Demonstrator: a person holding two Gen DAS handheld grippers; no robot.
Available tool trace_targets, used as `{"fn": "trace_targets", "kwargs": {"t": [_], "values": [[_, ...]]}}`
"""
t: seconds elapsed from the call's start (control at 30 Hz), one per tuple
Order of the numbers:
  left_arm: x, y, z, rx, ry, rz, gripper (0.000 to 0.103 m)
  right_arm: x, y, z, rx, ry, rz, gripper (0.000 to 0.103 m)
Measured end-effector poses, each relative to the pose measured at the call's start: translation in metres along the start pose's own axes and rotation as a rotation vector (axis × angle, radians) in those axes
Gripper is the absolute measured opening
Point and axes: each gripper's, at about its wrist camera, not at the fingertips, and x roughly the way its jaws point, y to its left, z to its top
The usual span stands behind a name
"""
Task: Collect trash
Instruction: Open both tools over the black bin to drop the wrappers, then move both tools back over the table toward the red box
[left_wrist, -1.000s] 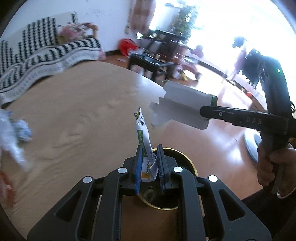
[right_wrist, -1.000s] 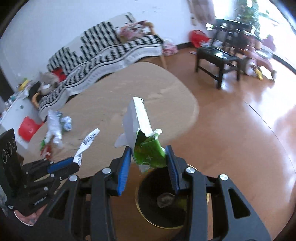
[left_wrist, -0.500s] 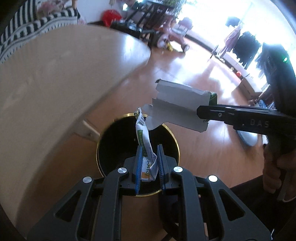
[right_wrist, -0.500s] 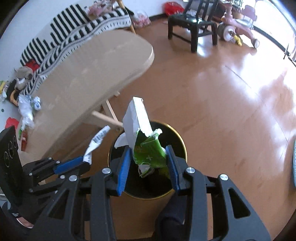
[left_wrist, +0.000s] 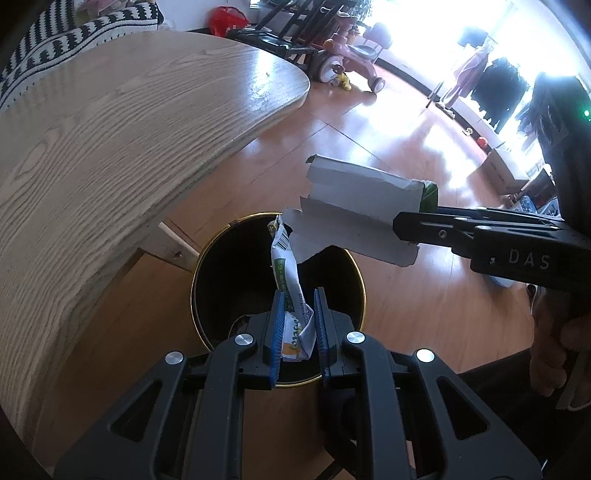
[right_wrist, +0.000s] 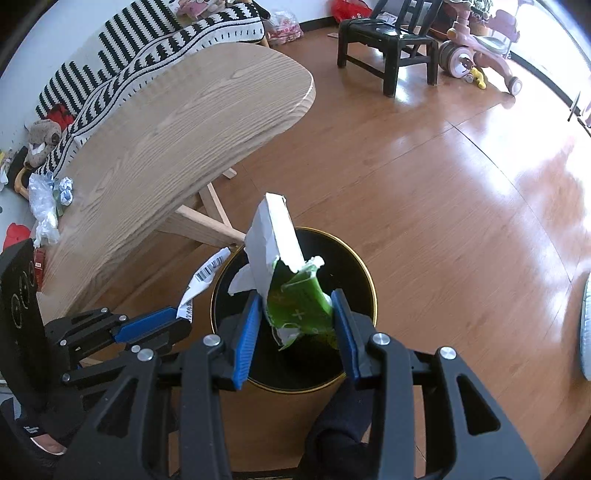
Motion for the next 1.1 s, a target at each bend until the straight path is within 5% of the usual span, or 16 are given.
{"fn": "trace_targets", "kwargs": {"t": [0.17, 0.23, 0.33, 0.4, 0.47, 0.7, 0.9, 1.1], "values": [[-0.001, 0.001, -0.001, -0.002, 0.001, -0.002, 0.016, 0.001, -0.002, 0.003, -0.005, -0.001, 0.002, 0.046], [0.000, 0.002, -0.001, -0.006, 0.002, -0.003, 0.018, 0.001, -0.003, 0.005, -0.001, -0.002, -0.001, 0.067], [0.000, 0.001, 0.000, -0.005, 0.001, 0.005, 0.030, -0.003, -0.002, 0.006, -0.007, -0.024, -0.001, 0.070], [-0.003, 0.000, 0.000, -0.005, -0.006, 0.008, 0.053, -0.004, -0.001, 0.007, -0.002, -0.030, 0.003, 0.071], [-0.006, 0.000, -0.001, -0.002, -0.023, 0.017, 0.064, -0.006, -0.001, 0.007, 0.000, -0.035, 0.003, 0.071], [-0.034, 0.006, -0.002, -0.016, -0.059, 0.016, 0.075, -0.021, 0.019, 0.015, -0.016, -0.093, 0.021, 0.078], [-0.090, 0.043, -0.011, -0.071, -0.147, 0.085, 0.089, -0.036, 0.082, 0.035, -0.100, -0.153, 0.105, 0.082], [-0.156, 0.117, -0.035, -0.215, -0.229, 0.237, 0.091, -0.035, 0.174, 0.048, -0.232, -0.159, 0.201, 0.083]]}}
